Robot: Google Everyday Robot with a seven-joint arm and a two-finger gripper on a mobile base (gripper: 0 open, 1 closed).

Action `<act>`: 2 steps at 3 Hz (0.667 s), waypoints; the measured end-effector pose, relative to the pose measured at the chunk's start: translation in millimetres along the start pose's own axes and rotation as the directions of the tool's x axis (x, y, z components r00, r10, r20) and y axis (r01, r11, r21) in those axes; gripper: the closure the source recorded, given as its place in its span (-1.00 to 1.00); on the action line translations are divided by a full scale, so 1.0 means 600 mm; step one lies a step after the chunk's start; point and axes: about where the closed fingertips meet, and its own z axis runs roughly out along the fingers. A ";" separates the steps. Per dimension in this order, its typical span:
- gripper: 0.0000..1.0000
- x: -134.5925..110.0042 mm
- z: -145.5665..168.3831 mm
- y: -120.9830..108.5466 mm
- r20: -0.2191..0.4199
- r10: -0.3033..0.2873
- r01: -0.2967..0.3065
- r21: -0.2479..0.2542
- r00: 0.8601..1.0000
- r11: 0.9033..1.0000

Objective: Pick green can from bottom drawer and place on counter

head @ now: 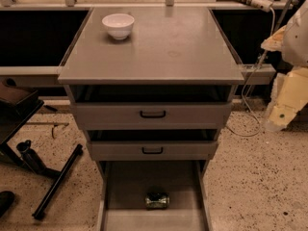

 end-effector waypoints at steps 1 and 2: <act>-1.00 0.000 0.000 0.000 0.000 0.000 0.000 0.000 1.000 1.000; -1.00 0.003 0.014 0.004 0.000 0.000 0.000 0.000 1.000 1.000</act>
Offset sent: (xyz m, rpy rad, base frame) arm -0.0015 0.0024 -0.0820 0.2389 -0.0409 -0.0221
